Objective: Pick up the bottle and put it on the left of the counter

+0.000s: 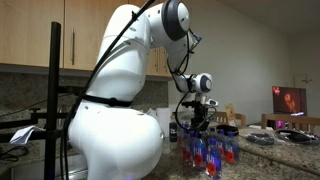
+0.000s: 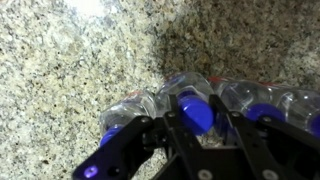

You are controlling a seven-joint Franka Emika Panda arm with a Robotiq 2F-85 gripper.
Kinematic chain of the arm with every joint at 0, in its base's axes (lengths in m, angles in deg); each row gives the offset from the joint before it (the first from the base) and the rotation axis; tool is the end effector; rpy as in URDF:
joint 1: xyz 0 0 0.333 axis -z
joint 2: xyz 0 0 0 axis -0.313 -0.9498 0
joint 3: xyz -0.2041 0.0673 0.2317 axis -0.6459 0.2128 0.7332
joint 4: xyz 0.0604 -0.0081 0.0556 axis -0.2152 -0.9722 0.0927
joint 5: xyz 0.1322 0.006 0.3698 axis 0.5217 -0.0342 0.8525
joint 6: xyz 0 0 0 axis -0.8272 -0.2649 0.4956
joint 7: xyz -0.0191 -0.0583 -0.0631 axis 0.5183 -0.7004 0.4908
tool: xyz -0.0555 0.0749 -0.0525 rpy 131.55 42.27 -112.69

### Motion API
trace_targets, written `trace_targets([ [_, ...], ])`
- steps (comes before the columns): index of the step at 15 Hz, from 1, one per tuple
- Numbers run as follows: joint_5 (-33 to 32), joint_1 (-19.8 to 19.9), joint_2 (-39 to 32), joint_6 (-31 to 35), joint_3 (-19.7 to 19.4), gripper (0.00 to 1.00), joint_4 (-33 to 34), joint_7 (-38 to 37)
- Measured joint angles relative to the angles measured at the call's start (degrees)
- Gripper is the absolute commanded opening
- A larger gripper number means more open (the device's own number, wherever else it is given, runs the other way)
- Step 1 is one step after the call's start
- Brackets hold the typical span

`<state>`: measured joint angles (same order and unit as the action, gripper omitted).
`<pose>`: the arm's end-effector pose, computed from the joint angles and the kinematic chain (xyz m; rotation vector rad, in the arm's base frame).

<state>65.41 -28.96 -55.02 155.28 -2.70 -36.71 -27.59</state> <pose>0.5566 0.1614 0.3652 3.0749 -0.4987 -0.3479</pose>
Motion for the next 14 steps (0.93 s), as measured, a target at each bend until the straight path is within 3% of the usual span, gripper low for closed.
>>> trace_targets([
  [9, 4.26, 0.74, 12.66, -5.28, 0.23, 0.12, 0.78, -13.95],
  [14, 4.01, 3.12, 16.01, -15.75, -0.48, 0.11, 7.56, -17.51],
])
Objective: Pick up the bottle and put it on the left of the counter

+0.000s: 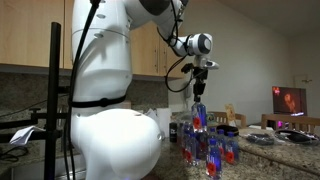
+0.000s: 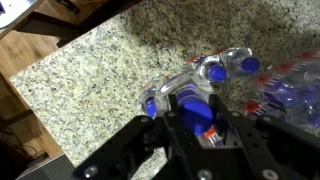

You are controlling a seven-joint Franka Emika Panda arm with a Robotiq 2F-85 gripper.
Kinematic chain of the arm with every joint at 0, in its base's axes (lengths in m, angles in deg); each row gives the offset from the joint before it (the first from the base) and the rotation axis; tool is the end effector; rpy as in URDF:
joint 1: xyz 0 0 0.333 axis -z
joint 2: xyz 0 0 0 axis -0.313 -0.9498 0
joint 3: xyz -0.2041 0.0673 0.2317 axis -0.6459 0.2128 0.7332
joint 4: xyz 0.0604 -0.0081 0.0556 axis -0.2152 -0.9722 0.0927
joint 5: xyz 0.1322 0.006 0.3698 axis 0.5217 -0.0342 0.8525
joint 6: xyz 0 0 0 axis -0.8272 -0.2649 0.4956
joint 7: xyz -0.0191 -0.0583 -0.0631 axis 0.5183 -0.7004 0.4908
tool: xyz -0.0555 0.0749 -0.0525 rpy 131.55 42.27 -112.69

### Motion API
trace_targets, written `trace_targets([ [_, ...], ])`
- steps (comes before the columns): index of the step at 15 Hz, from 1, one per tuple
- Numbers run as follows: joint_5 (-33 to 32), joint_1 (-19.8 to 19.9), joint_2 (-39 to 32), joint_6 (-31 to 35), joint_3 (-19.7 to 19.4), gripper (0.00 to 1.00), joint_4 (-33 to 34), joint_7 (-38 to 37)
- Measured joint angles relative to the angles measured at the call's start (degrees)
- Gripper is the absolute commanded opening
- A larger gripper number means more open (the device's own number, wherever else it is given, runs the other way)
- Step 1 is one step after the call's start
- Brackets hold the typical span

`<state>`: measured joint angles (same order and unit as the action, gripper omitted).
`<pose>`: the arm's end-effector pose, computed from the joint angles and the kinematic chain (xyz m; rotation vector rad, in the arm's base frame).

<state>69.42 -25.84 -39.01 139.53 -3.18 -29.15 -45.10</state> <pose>0.5184 0.1282 0.5631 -2.8822 1.0112 0.1999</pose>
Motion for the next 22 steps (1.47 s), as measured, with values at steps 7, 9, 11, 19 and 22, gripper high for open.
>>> trace_targets([
  [7, -5.37, 5.64, -1.07, -12.41, -4.12, 0.35, 11.36, 3.78],
  [9, -6.33, 6.30, -2.22, -12.41, -4.68, 0.35, 11.99, 5.65],
  [11, -6.39, 6.27, -2.82, -12.41, -4.55, 0.35, 12.04, 5.73],
  [19, -6.14, 5.99, -3.52, -11.84, -4.14, 0.11, 12.07, 5.65],
  [22, -4.06, 5.80, -5.22, -7.88, -3.79, 0.11, 11.93, 5.59],
])
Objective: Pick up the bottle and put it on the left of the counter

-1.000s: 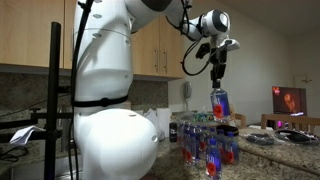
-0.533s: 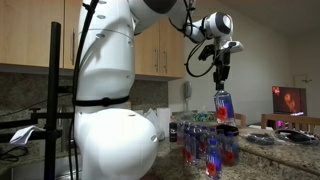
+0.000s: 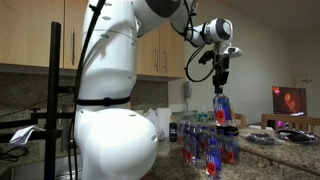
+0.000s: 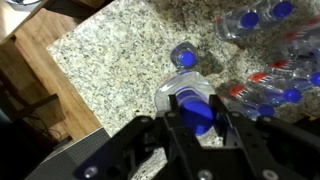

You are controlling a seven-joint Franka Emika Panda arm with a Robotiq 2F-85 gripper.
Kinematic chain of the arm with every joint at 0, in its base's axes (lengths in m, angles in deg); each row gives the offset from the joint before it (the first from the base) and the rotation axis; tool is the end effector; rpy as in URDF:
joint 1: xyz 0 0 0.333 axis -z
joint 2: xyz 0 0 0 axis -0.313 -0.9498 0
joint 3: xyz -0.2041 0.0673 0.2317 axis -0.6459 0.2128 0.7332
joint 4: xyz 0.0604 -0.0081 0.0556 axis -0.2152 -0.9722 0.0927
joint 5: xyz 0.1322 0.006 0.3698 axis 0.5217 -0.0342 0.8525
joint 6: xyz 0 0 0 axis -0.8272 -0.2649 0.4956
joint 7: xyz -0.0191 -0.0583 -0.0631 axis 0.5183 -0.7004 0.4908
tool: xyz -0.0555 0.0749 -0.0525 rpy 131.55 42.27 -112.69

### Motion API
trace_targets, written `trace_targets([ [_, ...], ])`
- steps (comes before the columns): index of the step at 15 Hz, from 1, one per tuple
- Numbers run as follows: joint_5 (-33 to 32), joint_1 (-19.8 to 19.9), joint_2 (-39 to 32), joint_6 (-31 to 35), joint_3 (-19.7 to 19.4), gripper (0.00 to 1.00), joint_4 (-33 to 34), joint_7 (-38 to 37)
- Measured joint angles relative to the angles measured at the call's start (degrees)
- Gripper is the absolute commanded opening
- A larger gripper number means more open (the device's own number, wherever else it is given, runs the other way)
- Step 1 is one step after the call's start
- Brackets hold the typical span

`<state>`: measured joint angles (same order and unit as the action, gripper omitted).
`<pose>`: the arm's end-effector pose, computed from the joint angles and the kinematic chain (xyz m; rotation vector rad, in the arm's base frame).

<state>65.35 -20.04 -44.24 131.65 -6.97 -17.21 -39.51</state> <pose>0.5541 0.0337 0.5998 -2.9038 1.1036 0.1740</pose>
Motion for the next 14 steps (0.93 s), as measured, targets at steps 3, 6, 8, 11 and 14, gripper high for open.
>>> trace_targets([
  [3, 3.40, 0.06, -2.77, 5.50, -0.17, 0.11, -0.02, -0.10],
  [6, 5.85, 0.34, -5.67, 8.19, -1.17, 0.11, 0.20, -0.99],
  [8, 6.71, 0.87, -7.07, 8.27, -2.29, 0.11, 0.61, -1.94],
  [11, 6.91, 1.57, -8.31, 8.27, -3.77, 0.11, 1.72, -3.19],
  [14, 6.70, 1.60, -10.78, 8.22, -4.10, 0.11, 4.27, -3.53],
])
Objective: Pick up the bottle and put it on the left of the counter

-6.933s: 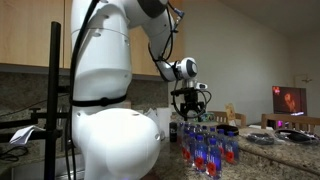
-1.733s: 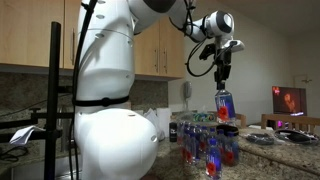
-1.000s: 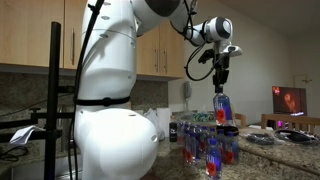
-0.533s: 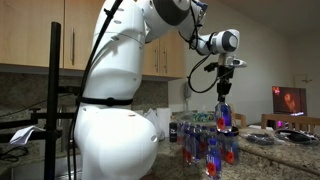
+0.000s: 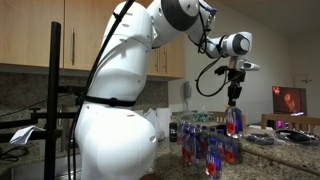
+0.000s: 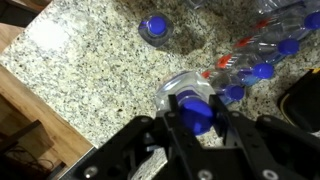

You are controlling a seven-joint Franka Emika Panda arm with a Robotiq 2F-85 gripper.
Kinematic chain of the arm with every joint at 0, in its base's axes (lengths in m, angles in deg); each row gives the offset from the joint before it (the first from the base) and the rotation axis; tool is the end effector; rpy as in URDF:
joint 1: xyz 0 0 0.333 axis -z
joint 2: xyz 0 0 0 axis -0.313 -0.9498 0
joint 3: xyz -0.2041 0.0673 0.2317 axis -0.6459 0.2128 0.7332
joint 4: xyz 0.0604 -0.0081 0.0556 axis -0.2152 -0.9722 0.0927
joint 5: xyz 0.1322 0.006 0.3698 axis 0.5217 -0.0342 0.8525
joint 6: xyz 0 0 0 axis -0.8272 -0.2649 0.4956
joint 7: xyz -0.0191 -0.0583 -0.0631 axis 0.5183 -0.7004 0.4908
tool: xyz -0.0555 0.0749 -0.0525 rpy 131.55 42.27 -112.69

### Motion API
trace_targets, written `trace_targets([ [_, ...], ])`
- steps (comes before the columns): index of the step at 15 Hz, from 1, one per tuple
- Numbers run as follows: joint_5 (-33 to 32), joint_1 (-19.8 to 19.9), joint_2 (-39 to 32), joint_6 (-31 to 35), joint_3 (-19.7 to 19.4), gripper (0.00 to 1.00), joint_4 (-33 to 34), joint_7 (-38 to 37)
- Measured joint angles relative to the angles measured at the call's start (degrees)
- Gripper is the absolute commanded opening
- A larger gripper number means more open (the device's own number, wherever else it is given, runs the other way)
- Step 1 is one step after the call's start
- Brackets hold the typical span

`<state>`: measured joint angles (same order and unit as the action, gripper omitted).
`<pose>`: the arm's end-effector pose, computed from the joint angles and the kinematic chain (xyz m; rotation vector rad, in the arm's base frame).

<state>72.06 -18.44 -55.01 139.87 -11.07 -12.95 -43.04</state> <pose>0.6211 -0.0112 0.5369 -2.6914 1.3172 0.1843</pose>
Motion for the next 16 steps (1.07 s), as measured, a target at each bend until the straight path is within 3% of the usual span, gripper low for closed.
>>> trace_targets([
  [3, -0.19, 0.01, -4.05, 0.00, -0.26, 0.11, 4.07, 0.00],
  [4, -0.26, 0.01, -5.31, -0.02, -0.51, 0.35, 5.51, 0.00],
  [9, -0.36, -0.01, -7.51, -0.79, -0.94, 0.35, 8.70, 0.00],
  [10, -0.36, -0.02, -7.51, -0.85, -0.94, 0.11, 8.76, -0.01],
  [16, -0.28, 0.44, -12.45, -0.90, -0.95, 0.11, 11.26, 1.07],
])
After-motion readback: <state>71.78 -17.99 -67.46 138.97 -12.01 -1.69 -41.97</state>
